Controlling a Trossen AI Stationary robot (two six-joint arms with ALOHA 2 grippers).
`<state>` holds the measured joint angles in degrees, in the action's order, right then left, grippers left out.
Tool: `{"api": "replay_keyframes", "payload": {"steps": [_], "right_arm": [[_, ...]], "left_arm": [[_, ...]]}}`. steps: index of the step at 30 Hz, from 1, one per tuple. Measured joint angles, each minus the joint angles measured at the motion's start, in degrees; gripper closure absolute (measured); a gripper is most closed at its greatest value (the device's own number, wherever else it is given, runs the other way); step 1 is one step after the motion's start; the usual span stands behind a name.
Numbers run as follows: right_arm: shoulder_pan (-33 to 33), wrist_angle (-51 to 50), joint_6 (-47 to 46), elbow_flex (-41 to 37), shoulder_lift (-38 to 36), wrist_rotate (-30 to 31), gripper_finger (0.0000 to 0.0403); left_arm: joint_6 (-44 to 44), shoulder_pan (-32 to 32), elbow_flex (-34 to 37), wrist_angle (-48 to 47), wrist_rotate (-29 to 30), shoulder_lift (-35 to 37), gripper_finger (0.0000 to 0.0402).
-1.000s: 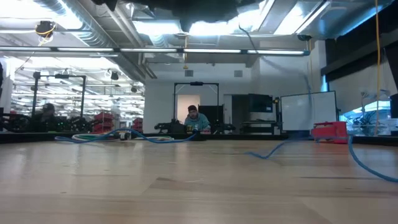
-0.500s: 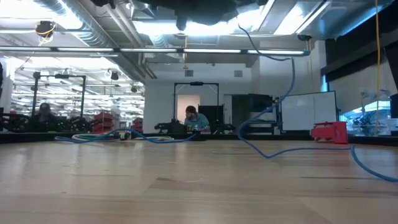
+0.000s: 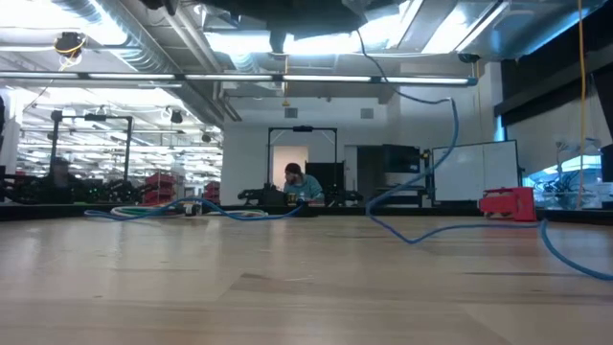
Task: Coil cords
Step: Coil the blue wire onto the black spool
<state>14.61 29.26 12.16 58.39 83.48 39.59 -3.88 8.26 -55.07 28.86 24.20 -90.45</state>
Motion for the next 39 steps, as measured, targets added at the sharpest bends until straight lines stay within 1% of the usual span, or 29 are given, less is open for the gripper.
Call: {"api": "replay_keyframes", "payload": {"steps": [8,12,14,17,19,22,24,27,29,35,39], "right_arm": [[0.02,-1.62,0.27,1.9,0.02,-1.19,0.0399],[0.07,-4.86,0.15,1.97,0.0,0.1,0.0398],[0.07,-6.58,0.07,1.97,0.02,0.64,0.0398],[0.07,-7.98,0.01,1.97,0.01,1.08,0.0398],[0.07,-8.87,0.02,1.99,0.0,1.29,0.0398],[0.07,-11.7,0.02,2.03,0.0,1.38,0.0398],[0.07,-13.37,-0.04,2.03,0.0,1.74,0.0398],[0.07,-14.98,-0.09,2.03,0.0,2.11,0.0398],[0.06,-15.35,-0.11,2.03,0.0,2.26,0.0398],[0.04,-16.89,-0.13,2.01,0.0,2.31,0.0398],[0.04,-20.58,-1.79,2.01,0.0,2.28,0.0398]], "left_arm": [[-1.27,0.42,0.0,0.89,0.32,0.09,0.0394],[-4.14,1.56,0.0,-0.07,0.38,0.74,0.039],[-4.9,2.0,0.01,-0.58,0.47,1.43,0.0377],[-5.16,2.77,0.0,-2.02,0.53,2.84,0.0339],[-5.14,3.55,0.0,-6.67,0.52,3.96,0.031],[-4.1,5.01,-0.23,-16.15,0.46,6.47,0.0276],[-2.69,6.01,-1.68,-24.14,0.45,8.34,0.0262],[-0.45,7.42,-3.32,-33.3,0.41,10.4,0.0251],[0.07,7.98,-3.55,-35.88,0.39,10.72,0.025],[-0.02,7.9,-3.69,-36.09,0.58,11.02,0.0249],[0.02,7.45,-3.69,-41.02,1.34,11.02,0.0249]]}}
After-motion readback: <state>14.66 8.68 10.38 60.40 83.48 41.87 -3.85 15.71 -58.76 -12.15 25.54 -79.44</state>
